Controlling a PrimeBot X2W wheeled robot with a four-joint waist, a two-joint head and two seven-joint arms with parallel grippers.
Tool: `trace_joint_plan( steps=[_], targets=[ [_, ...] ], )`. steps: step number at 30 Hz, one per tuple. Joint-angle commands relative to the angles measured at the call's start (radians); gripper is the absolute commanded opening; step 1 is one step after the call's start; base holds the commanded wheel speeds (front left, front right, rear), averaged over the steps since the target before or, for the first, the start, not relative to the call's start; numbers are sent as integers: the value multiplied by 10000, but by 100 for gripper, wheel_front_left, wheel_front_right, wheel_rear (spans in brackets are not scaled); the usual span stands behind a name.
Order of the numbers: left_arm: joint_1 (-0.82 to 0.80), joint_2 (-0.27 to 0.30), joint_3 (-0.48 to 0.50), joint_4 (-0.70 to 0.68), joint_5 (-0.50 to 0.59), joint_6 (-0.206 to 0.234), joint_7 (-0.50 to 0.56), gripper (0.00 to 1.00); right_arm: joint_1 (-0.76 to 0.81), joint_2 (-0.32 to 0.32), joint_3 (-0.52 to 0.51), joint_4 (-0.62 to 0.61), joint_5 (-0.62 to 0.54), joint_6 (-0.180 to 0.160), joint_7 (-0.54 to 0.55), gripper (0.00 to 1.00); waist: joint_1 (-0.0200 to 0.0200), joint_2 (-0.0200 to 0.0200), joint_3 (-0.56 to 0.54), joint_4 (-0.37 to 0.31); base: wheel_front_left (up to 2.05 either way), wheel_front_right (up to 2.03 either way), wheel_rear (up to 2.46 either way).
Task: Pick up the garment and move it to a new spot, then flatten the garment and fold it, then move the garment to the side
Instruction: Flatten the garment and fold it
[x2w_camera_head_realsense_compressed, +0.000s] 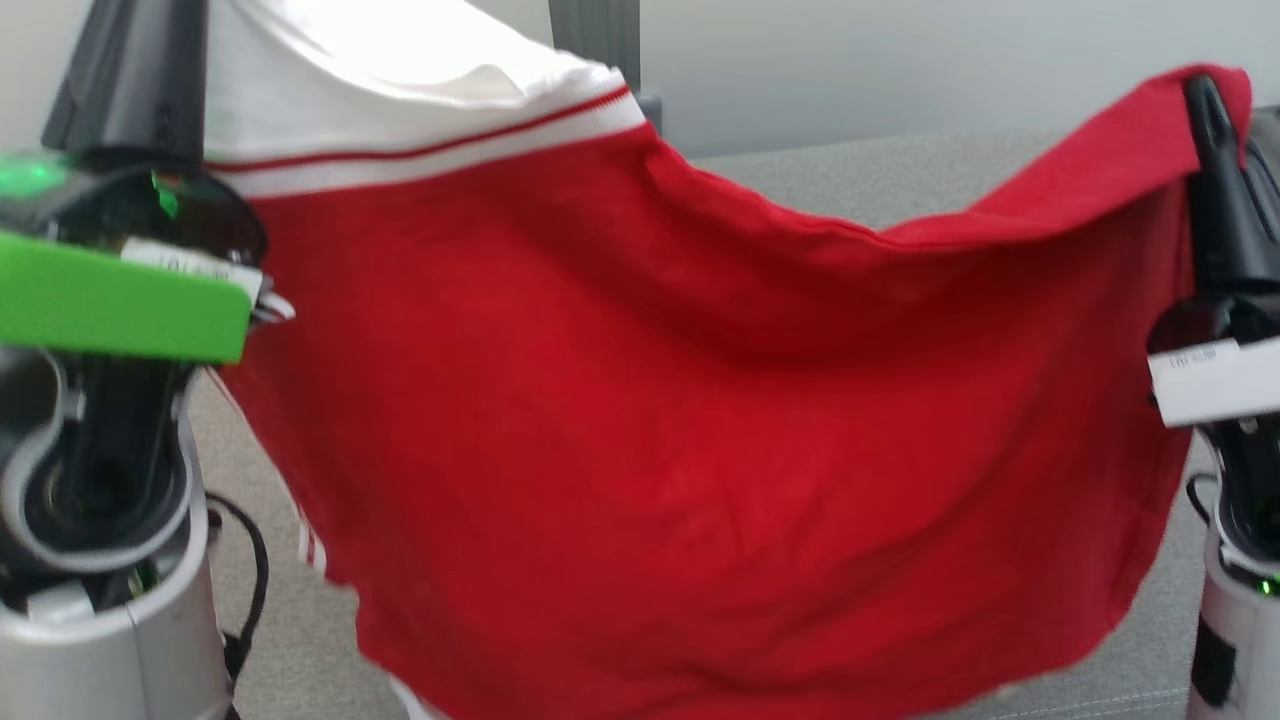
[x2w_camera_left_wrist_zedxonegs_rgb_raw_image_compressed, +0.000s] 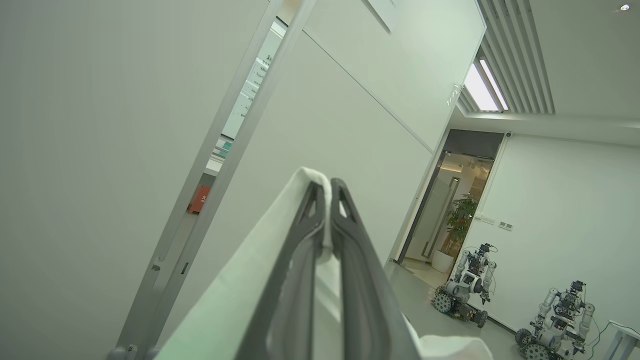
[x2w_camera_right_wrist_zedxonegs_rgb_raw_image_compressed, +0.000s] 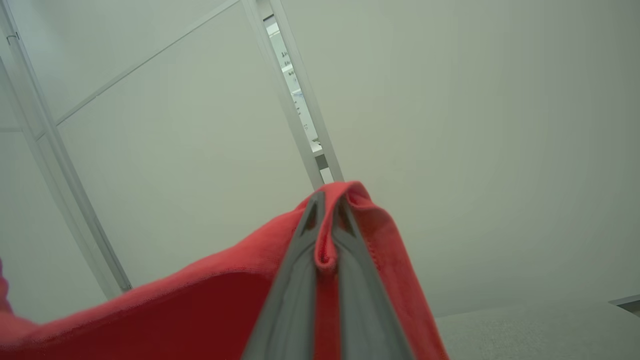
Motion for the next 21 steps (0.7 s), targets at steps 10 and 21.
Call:
trace_joint_plan(
  steps=[10,21],
  targets=[
    [-6250,71,-493,6654,2101,-893,-2053,0,-7564,-34,717,6705,-2957,3,-1155,0,0,-1,3416,534,0,0,0],
    [-8312,-833,-813,11478,1898,-2307,-5257,0,-10850,-38,-422,12632,-5348,1,-4789,0,0,-1,4842,1412,0,0,0]
  ],
)
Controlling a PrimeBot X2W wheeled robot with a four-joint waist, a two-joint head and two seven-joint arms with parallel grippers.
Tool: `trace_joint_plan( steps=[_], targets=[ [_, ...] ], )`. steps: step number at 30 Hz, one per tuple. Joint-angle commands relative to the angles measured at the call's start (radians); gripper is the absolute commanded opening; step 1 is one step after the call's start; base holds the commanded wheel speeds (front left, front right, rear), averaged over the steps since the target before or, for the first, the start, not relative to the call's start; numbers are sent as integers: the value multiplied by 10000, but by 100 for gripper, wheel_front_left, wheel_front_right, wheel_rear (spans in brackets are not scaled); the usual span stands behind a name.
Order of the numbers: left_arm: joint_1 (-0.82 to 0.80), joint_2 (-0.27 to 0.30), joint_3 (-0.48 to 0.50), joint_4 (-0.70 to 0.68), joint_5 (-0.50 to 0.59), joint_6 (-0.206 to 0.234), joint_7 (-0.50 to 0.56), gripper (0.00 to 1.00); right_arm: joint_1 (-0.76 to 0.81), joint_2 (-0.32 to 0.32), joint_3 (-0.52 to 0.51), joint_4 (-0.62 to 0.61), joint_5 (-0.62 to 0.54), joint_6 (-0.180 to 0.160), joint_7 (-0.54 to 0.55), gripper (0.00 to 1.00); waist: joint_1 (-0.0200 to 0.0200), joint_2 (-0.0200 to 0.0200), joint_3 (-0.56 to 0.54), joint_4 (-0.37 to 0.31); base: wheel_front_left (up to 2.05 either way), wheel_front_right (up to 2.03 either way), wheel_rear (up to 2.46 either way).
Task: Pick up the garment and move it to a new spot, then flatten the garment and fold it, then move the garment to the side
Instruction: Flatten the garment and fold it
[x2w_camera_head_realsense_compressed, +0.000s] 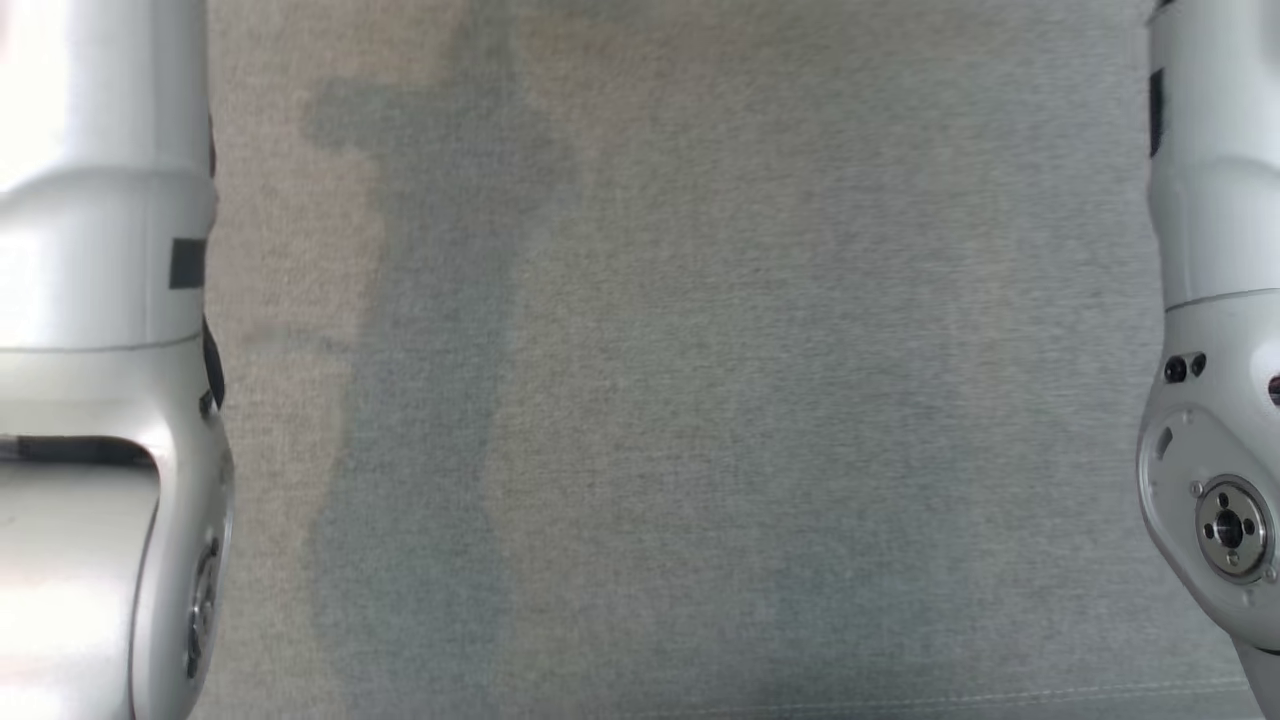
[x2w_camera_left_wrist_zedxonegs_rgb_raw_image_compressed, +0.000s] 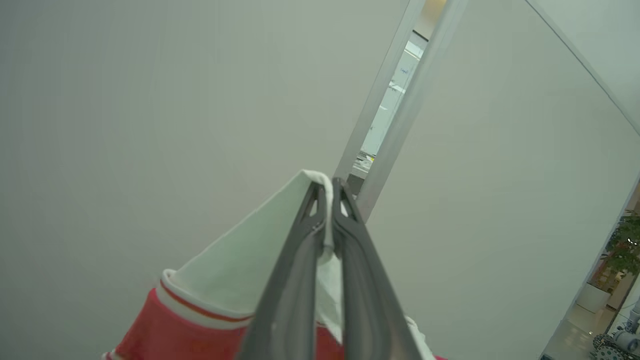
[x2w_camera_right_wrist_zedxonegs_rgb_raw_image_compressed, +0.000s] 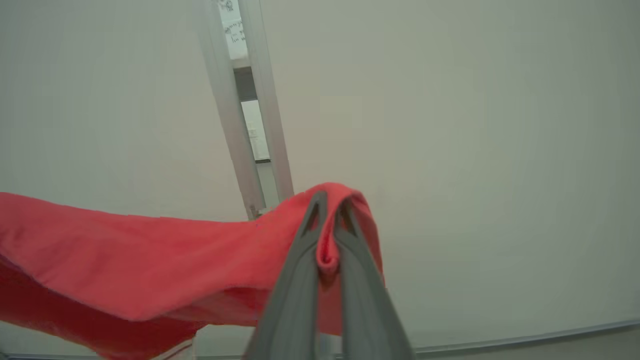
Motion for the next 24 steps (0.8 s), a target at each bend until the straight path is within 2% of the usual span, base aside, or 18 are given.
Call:
trace_joint_plan(
  steps=[1,5,11,18,24],
  targets=[
    [234,-77,-77,306,-169,-215,-263,0,-29,-76,-260,481,-224,-1,-285,0,-2,0,999,767,0,0,0],
    [886,-110,-384,1169,-374,-675,-730,0,368,-128,-721,1818,-683,-1,-772,0,-2,0,1505,1006,0,0,0],
    [2071,-148,-604,1676,-852,-1097,-1202,0,859,-173,-862,2835,-728,-1,-1079,0,-2,0,1807,1034,0,0,0],
    [3489,149,-386,826,-1167,-1238,-1350,0,1474,-79,-102,2324,236,-1,-1109,0,-2,0,1608,719,0,0,0],
    [5262,446,-158,-808,-1324,-1244,-1359,0,2341,-40,834,1667,1362,-1,-1108,0,-2,0,1106,460,0,0,0]
  ],
)
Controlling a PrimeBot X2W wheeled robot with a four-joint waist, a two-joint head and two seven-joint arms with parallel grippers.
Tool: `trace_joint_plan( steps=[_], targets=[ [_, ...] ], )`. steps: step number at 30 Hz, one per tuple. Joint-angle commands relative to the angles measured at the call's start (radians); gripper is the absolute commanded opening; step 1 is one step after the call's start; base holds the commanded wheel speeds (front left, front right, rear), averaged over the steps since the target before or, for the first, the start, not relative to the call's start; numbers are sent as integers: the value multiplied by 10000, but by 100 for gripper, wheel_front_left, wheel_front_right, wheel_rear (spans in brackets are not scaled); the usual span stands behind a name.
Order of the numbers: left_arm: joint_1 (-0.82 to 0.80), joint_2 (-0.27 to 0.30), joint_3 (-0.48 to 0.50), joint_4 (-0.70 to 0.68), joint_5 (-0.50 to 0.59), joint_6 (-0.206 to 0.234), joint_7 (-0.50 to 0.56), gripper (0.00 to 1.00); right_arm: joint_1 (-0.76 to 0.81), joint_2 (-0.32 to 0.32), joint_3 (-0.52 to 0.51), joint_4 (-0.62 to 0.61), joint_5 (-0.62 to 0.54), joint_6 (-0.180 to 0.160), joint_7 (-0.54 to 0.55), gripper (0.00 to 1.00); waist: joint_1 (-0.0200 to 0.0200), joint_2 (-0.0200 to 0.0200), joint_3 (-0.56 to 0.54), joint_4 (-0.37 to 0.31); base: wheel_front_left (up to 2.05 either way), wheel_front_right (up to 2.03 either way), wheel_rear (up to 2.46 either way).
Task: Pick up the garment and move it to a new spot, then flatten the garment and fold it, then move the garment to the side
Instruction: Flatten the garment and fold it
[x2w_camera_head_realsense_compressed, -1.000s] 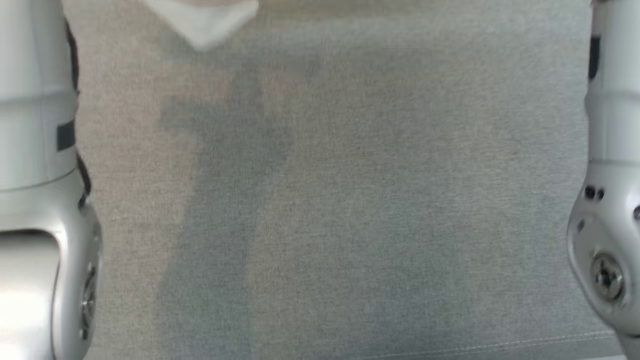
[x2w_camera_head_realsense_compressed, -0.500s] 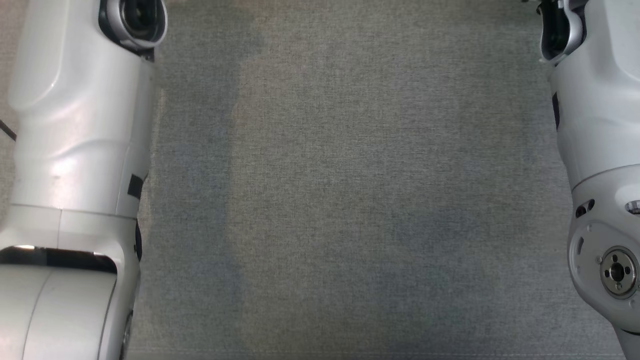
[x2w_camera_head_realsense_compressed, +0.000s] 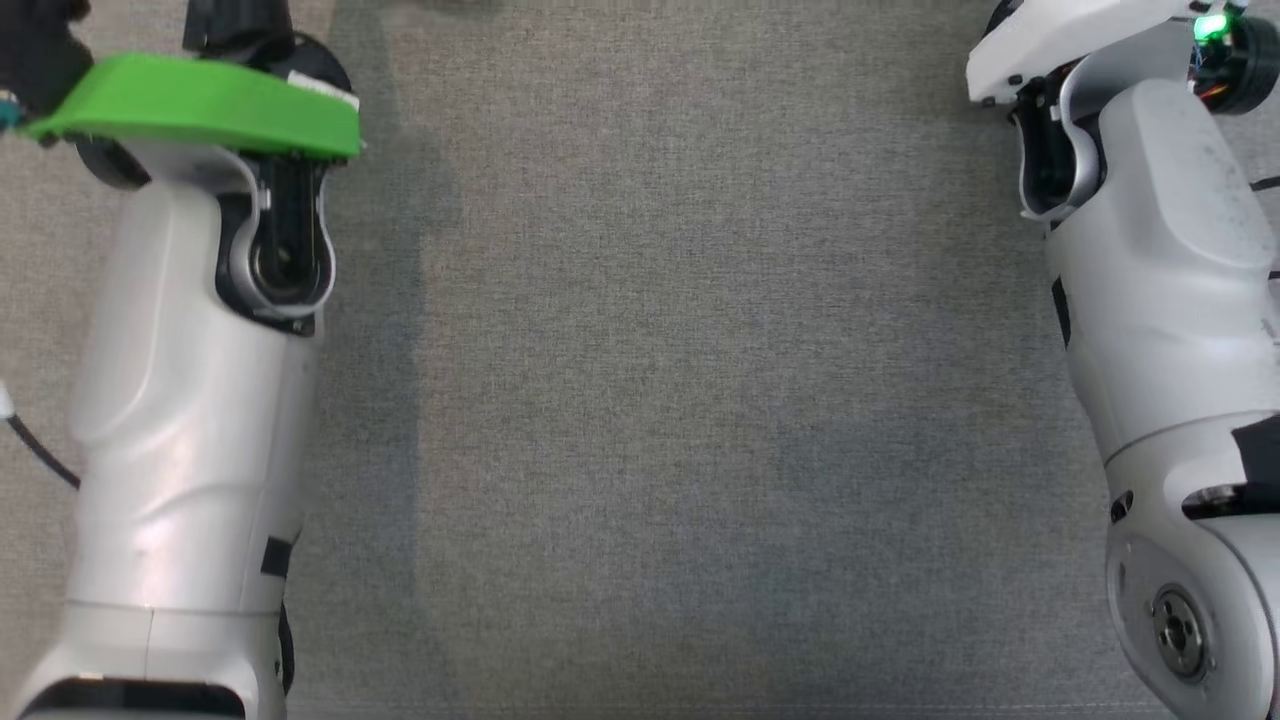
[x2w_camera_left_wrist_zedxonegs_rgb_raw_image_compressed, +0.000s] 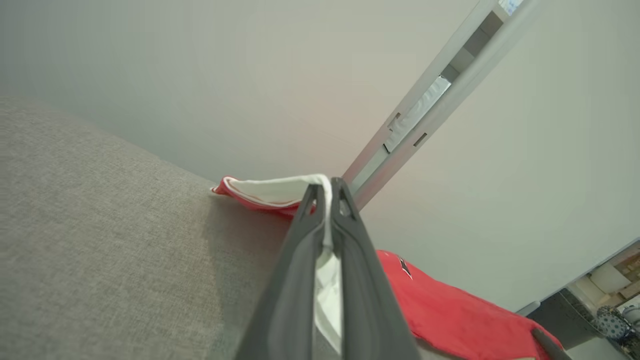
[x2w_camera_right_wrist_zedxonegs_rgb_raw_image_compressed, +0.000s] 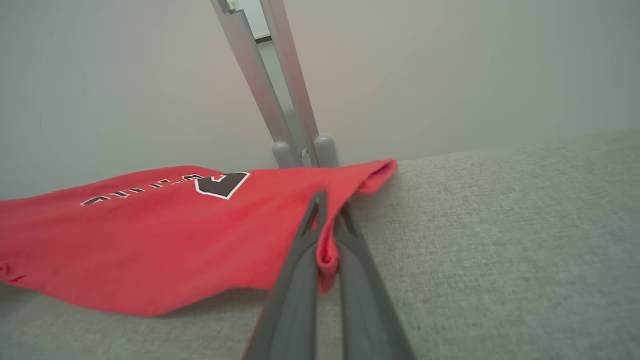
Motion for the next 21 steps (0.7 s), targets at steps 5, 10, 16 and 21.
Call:
trace_joint_plan(
  steps=[5,10,16,21],
  targets=[
    [2210,192,112,-1680,-146,-33,-52,0,1208,-31,911,-705,1003,-1,-26,0,-1,0,-987,-181,0,0,0],
    [4403,344,-14,-3170,-181,323,192,0,2613,-284,1378,-1478,1707,-1,-26,0,-1,0,-1859,-181,0,0,0],
    [7169,492,4,-5122,-430,1106,664,0,4763,-344,1769,-2517,2438,-1,-27,0,-1,0,-2925,-246,0,0,0],
    [8935,645,-189,-6623,-462,1656,1082,0,6498,-418,1673,-3333,2773,-2,-18,0,-1,0,-3637,-146,0,0,0]
  ],
)
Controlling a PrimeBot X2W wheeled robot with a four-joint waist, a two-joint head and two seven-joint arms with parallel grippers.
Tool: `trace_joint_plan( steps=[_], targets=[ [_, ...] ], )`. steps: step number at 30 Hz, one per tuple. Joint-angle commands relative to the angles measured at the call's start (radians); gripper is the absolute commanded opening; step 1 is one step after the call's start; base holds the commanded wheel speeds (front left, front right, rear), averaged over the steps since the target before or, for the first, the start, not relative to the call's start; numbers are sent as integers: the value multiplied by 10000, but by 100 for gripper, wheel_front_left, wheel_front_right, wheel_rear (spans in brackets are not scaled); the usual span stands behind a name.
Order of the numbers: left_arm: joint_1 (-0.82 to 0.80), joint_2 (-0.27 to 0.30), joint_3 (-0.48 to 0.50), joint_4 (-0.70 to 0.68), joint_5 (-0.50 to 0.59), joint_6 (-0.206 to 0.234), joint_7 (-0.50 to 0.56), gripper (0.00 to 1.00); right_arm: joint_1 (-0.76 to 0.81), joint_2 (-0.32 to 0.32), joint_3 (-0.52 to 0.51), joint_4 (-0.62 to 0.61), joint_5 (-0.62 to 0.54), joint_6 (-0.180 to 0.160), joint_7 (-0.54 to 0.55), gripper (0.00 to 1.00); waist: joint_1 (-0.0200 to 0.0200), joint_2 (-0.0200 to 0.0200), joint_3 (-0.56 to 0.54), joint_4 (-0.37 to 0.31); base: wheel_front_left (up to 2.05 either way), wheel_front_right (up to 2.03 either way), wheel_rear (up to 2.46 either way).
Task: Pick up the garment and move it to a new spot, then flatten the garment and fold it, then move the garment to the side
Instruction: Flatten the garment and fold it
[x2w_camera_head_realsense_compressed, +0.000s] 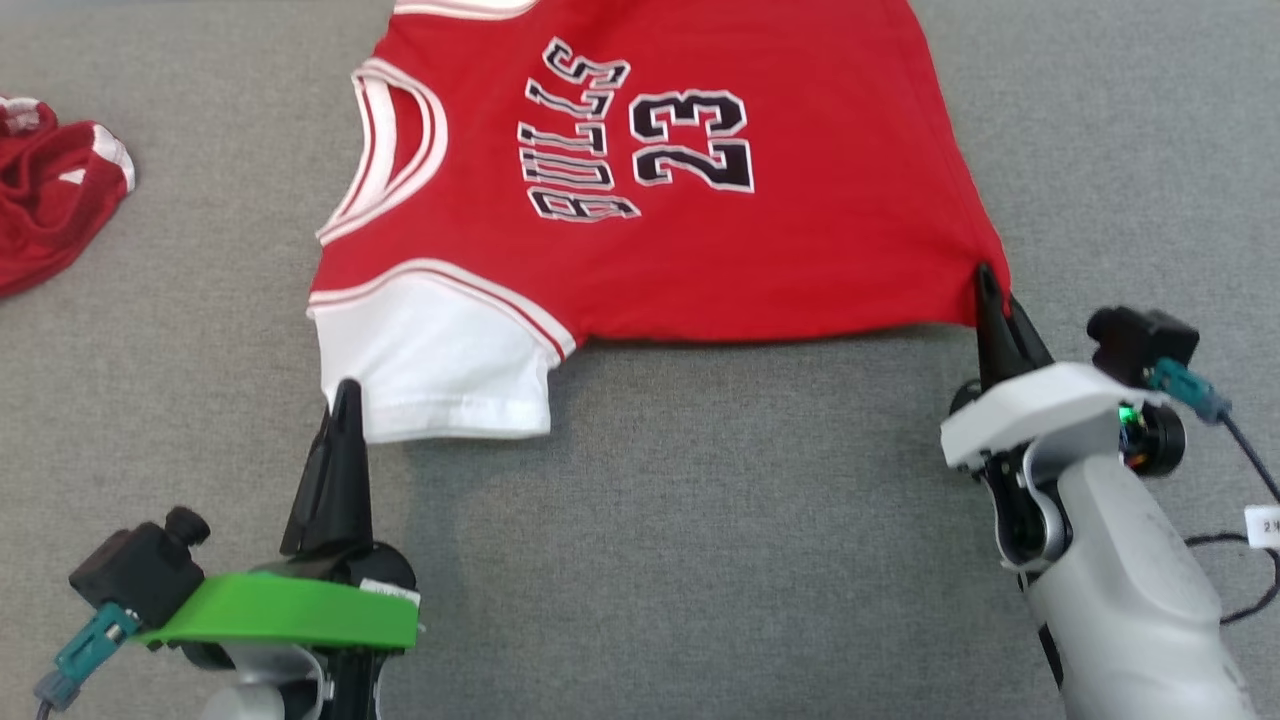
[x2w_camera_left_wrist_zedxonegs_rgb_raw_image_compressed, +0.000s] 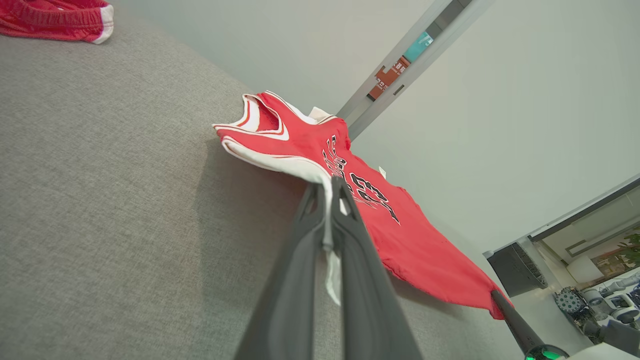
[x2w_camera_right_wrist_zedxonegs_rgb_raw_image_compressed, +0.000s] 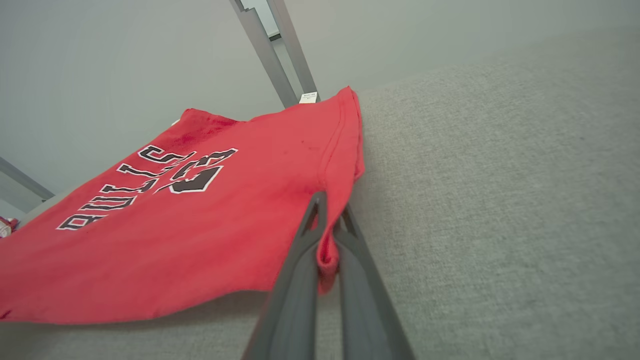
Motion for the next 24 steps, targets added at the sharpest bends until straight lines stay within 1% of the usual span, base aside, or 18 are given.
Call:
trace_joint_plan(
  steps=[1,5,11,14,17,20,22,24],
  targets=[
    [477,140,13,-347,6,167,104,0,560,-24,-105,-256,107,-1,1,0,0,0,-867,74,0,0,0],
    [1380,353,-125,-1252,169,572,426,0,1883,112,-480,-1140,334,-1,234,0,0,0,-1382,147,0,0,0],
    [2498,710,-388,-2342,480,1080,851,0,3993,317,-1035,-3204,474,-1,1086,0,0,0,-1933,164,0,0,0],
    [2885,812,-564,-2725,607,1225,1024,0,4845,361,-1296,-4241,415,-1,1571,0,0,0,-2021,149,0,0,0],
    [3135,831,-644,-3010,583,1344,1143,0,5515,379,-1303,-5090,675,-1,2067,0,0,0,-2004,127,0,0,0],
    [3110,801,-698,-2917,496,1337,1213,0,5748,372,-1243,-5397,689,-1,2330,0,0,0,-1922,94,0,0,0],
    [2865,743,-748,-2722,434,1245,1239,0,5697,376,-1175,-5361,894,-1,2432,0,0,0,-1847,80,0,0,0],
    [2612,711,-769,-2456,439,1178,1229,0,5515,373,-1148,-5174,864,-1,2446,0,0,0,-1770,74,0,0,0]
  ],
)
